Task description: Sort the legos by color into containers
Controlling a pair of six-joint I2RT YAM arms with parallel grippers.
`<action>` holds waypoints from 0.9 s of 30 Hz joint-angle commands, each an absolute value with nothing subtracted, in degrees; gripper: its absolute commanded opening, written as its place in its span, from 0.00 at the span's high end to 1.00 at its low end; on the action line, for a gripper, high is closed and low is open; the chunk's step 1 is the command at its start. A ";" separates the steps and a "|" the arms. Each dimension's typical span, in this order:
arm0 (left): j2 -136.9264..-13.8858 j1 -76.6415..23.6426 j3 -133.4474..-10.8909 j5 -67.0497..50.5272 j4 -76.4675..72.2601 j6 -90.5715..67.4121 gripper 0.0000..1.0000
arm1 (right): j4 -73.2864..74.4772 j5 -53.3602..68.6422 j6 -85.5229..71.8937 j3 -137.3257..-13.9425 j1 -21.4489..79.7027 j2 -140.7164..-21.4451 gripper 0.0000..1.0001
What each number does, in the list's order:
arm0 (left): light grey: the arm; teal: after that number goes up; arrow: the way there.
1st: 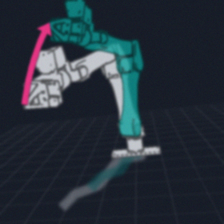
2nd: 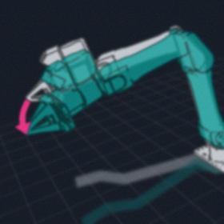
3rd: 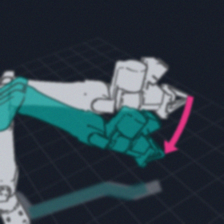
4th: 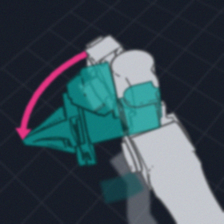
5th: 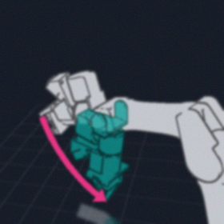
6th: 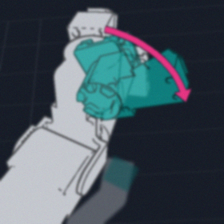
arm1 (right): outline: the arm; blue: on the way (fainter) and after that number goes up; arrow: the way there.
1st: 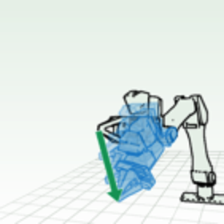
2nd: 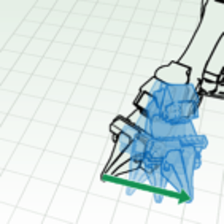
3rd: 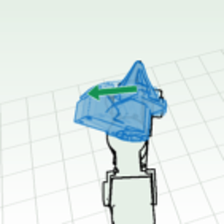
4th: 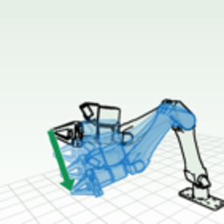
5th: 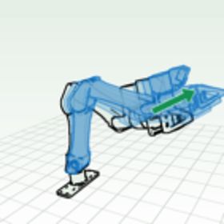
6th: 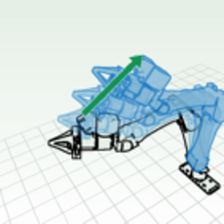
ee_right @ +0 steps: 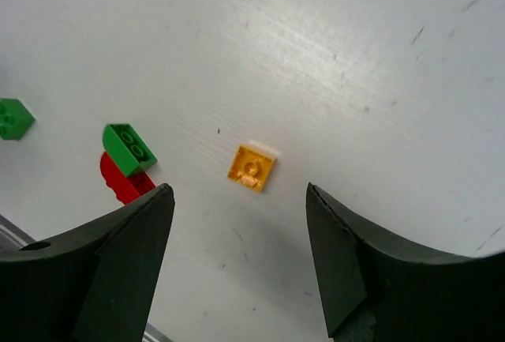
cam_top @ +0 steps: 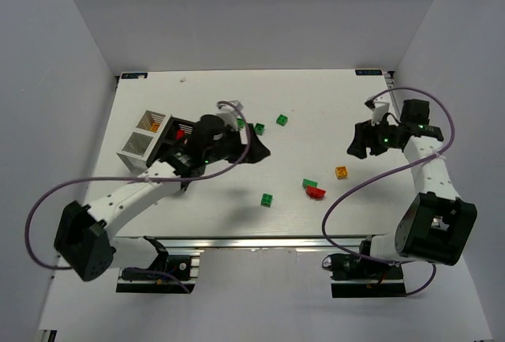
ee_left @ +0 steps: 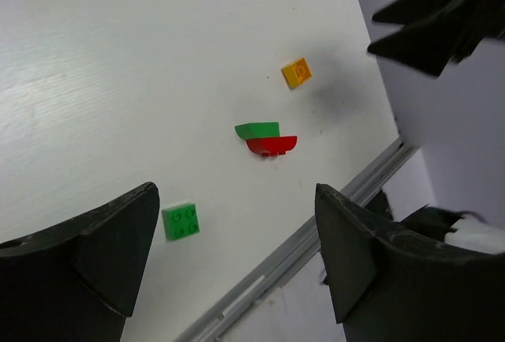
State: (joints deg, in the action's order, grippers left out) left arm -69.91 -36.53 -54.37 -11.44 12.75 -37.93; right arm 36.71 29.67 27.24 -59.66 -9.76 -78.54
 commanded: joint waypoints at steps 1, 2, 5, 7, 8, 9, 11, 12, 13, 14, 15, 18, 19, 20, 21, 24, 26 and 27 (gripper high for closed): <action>-76.36 -43.92 -57.83 -7.47 5.64 -26.21 0.11 | 42.35 45.68 34.16 -66.87 -13.88 -76.64 0.27; -78.29 -44.64 -58.88 -8.86 2.84 -24.19 0.11 | 43.93 47.44 35.41 -69.32 -14.32 -76.90 0.26; -85.41 -47.28 -60.38 -12.72 -3.13 -14.97 0.11 | 50.43 53.51 40.93 -72.50 -15.47 -77.08 0.23; -89.98 -49.30 -62.04 -14.06 -5.80 -7.84 0.10 | 52.29 55.02 41.75 -72.69 -16.08 -76.46 0.22; -91.57 -49.83 -62.83 -14.58 -7.72 -5.73 0.09 | 52.21 55.72 41.92 -72.60 -16.34 -75.42 0.21; -93.15 -50.18 -64.93 -16.16 -8.43 -2.15 0.09 | 51.95 56.51 41.75 -72.16 -16.61 -74.80 0.21; -98.33 -51.24 -67.22 -17.22 -10.19 -0.10 0.08 | 50.63 57.04 40.87 -71.72 -17.14 -73.05 0.21; -100.18 -51.41 -68.54 -19.31 -10.54 2.78 0.07 | 50.19 57.22 40.43 -71.28 -17.40 -72.43 0.21; -101.94 -51.76 -70.99 -20.21 -11.33 3.68 0.07 | 49.40 57.30 40.08 -70.93 -17.58 -71.81 0.21; -105.17 -52.03 -72.15 -20.48 -11.86 4.30 0.06 | 49.05 57.48 39.73 -70.67 -17.67 -70.85 0.21; -106.51 -52.12 -73.12 -21.70 -12.47 5.09 0.06 | 48.69 57.74 39.12 -70.49 -17.75 -70.32 0.20; -110.82 -52.47 -75.84 -23.64 -16.86 5.89 0.06 | 46.85 58.36 36.93 -69.26 -18.10 -68.73 0.20; -111.87 -52.64 -77.07 -24.95 -18.70 6.15 0.05 | 45.63 58.53 36.31 -68.74 -18.19 -68.03 0.20; -113.89 -52.65 -77.69 -25.74 -19.59 6.24 0.05 | 45.09 58.97 35.69 -68.47 -18.37 -67.77 0.20; -114.78 -52.82 -78.39 -27.58 -20.21 6.50 0.04 | 44.48 59.15 34.47 -68.29 -18.63 -67.33 0.20; -118.47 -53.26 -80.85 -30.75 -22.15 6.86 0.03 | 42.72 59.94 32.35 -68.03 -19.42 -66.36 0.20; -120.05 -53.52 -82.87 -32.16 -23.20 6.94 0.02 | 41.41 60.29 31.64 -67.94 -19.86 -65.74 0.20; -121.62 -53.79 -83.58 -32.69 -23.38 6.94 0.02 | 41.05 60.38 31.38 -67.85 -19.86 -65.57 0.20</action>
